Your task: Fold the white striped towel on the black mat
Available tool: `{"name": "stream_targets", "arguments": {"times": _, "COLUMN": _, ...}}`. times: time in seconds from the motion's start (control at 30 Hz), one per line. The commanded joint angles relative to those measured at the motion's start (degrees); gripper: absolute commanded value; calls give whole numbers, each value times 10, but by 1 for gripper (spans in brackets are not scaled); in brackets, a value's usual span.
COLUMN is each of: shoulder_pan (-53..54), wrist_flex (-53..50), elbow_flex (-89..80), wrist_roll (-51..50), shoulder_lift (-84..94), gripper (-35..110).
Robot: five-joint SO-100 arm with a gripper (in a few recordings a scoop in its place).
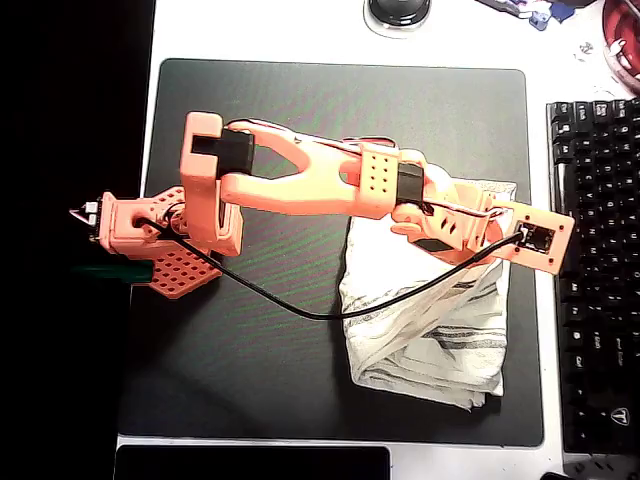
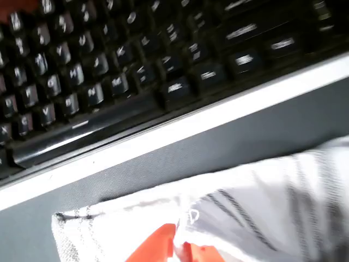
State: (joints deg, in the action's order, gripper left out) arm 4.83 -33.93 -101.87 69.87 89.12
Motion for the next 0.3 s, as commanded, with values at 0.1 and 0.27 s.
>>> {"name": "stream_targets", "arguments": {"times": 0.1, "shoulder_pan": 122, "wrist_flex": -11, "elbow_flex": -41, "wrist_roll": 25, "shoulder_lift": 114, "gripper": 2}}
{"name": "stream_targets", "arguments": {"times": 0.27, "shoulder_pan": -45, "wrist_flex": -457, "elbow_flex": -791, "wrist_roll": 213, "shoulder_lift": 1034, "gripper": 1}}
